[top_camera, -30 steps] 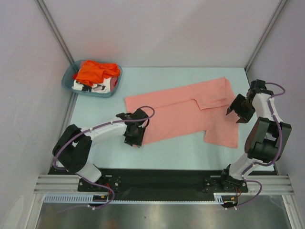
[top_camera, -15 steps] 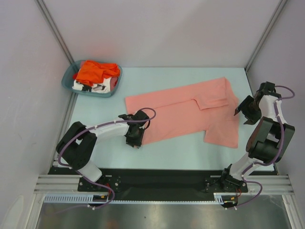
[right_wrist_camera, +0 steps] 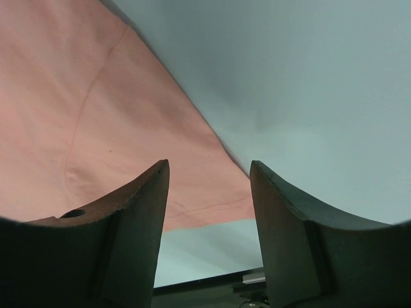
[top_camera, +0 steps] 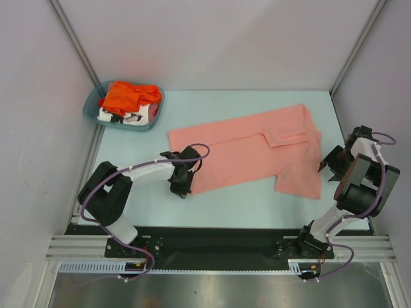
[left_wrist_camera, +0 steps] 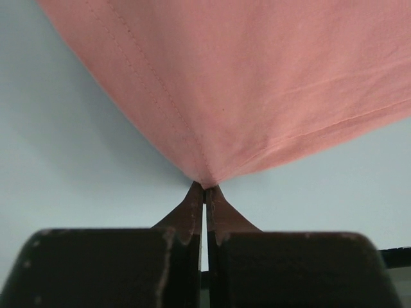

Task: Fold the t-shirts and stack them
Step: Fold the tshirt

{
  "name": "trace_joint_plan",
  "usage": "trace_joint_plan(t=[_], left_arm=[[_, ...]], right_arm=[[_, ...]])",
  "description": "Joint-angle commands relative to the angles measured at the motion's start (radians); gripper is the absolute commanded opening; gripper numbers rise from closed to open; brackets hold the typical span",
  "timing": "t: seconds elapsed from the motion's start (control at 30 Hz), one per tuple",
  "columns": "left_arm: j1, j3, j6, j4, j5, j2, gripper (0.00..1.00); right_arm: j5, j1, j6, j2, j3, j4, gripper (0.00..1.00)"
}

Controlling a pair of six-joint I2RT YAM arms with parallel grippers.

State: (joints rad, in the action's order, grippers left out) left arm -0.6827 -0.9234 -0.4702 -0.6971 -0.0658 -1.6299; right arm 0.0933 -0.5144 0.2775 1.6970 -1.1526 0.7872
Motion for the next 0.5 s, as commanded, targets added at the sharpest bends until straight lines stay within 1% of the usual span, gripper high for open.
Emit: trace_joint_plan(t=[0.0,0.17,0.27,0.47], left_arm=[[0.031,0.0,0.022,0.021,-0.043,-0.018,0.0],[0.031,-0.029,0.045,0.016,-0.019,-0.013,0.0],[0.031,-0.041,0.051,0.013,-0.016,-0.012,0.0],[0.031,-0.051,0.053,0.004,-0.003,0.002,0.0]], right_arm=[[-0.021,0.001,-0.047,0.01,0.017,-0.014,0.58],[-0.024,0.022,-0.067,0.047,0.028,-0.028,0.52],[-0.059,0.051,-0.066,0.072,0.027,-0.023,0.51],[-0.079,0.062,-0.061,0.095,0.059,-0.062,0.52]])
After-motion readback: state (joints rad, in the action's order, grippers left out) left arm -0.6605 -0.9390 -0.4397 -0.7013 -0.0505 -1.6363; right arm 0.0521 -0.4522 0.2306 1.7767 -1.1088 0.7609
